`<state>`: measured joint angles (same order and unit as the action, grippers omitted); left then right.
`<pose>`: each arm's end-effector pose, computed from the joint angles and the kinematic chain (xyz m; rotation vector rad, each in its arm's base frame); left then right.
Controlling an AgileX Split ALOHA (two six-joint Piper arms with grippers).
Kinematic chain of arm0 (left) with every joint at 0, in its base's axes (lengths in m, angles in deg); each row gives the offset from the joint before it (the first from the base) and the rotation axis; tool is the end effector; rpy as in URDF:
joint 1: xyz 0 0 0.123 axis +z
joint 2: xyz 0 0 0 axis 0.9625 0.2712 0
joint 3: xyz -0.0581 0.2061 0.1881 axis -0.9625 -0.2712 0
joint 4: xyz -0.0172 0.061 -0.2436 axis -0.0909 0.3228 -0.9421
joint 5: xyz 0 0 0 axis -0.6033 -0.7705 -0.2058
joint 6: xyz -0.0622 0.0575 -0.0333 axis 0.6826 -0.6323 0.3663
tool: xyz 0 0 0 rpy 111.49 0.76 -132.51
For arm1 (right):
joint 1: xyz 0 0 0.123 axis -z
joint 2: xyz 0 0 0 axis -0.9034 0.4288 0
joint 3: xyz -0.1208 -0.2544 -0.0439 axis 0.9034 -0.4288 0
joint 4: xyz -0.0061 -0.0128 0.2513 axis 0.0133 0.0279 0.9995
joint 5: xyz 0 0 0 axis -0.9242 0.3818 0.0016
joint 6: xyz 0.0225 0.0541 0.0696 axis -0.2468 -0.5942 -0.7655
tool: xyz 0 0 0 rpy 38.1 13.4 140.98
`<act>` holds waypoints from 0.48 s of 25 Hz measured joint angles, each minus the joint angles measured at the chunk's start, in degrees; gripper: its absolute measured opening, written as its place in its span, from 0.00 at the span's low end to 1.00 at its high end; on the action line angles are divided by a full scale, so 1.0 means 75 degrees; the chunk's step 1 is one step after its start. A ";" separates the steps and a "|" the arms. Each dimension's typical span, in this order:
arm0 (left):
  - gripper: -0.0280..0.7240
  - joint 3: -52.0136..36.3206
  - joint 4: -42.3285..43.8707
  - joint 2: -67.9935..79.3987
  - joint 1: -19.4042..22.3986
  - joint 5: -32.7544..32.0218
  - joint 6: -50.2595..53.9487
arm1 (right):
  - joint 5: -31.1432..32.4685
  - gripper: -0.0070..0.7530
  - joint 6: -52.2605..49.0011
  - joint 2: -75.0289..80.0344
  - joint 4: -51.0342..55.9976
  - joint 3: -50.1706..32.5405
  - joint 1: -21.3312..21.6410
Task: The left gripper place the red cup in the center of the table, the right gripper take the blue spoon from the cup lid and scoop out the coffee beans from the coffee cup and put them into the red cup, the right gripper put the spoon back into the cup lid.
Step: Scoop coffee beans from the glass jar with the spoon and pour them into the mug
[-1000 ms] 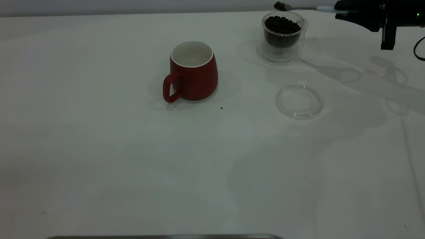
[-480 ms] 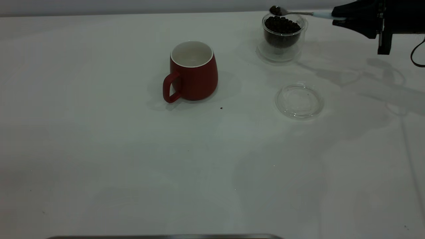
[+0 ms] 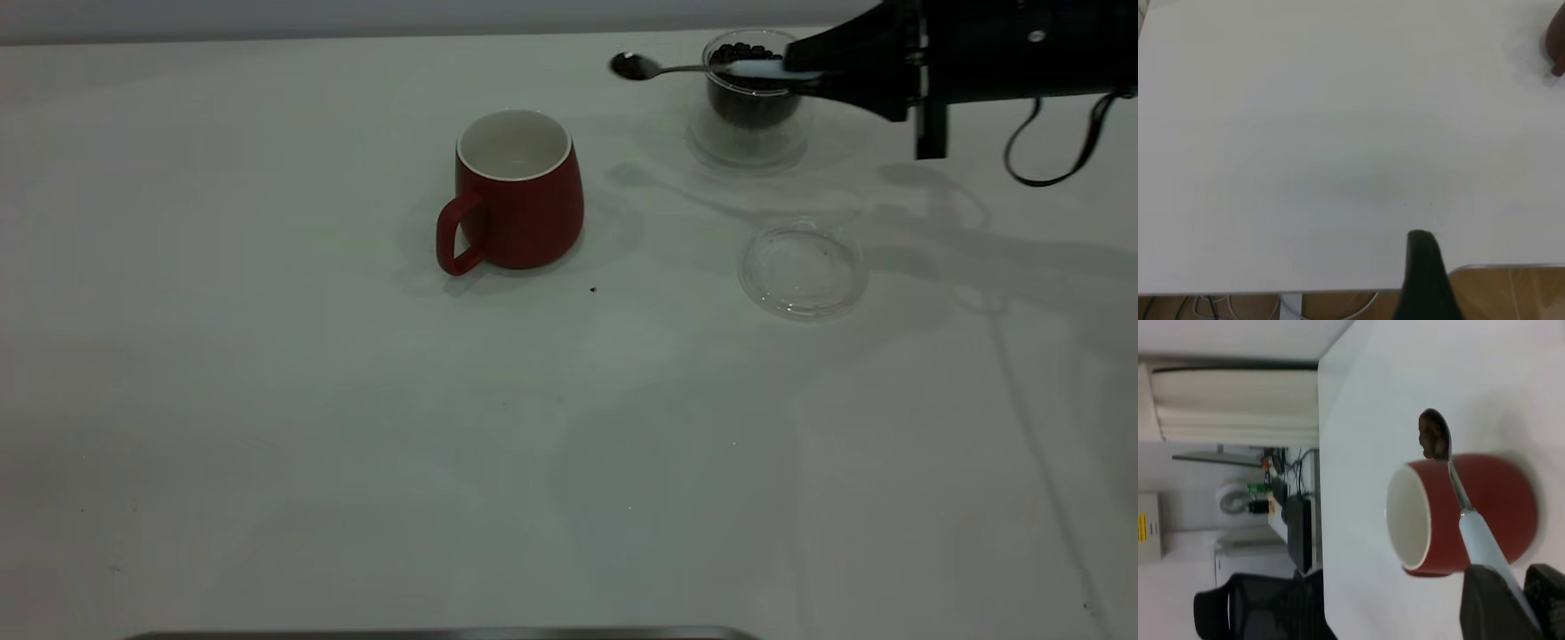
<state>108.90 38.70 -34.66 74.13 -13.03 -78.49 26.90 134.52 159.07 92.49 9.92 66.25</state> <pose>-0.0098 0.0011 0.2668 0.0093 2.1185 0.0213 0.4159 0.0704 0.0266 0.2530 2.3548 1.6490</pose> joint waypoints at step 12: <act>0.82 0.0000 0.0000 0.0000 0.0000 -0.0001 0.0000 | 0.0000 0.16 0.0064 0.0000 0.0212 0.0000 -0.0983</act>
<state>108.90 38.70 -34.66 74.13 -13.03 -78.49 26.90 135.00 159.07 94.08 9.92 58.87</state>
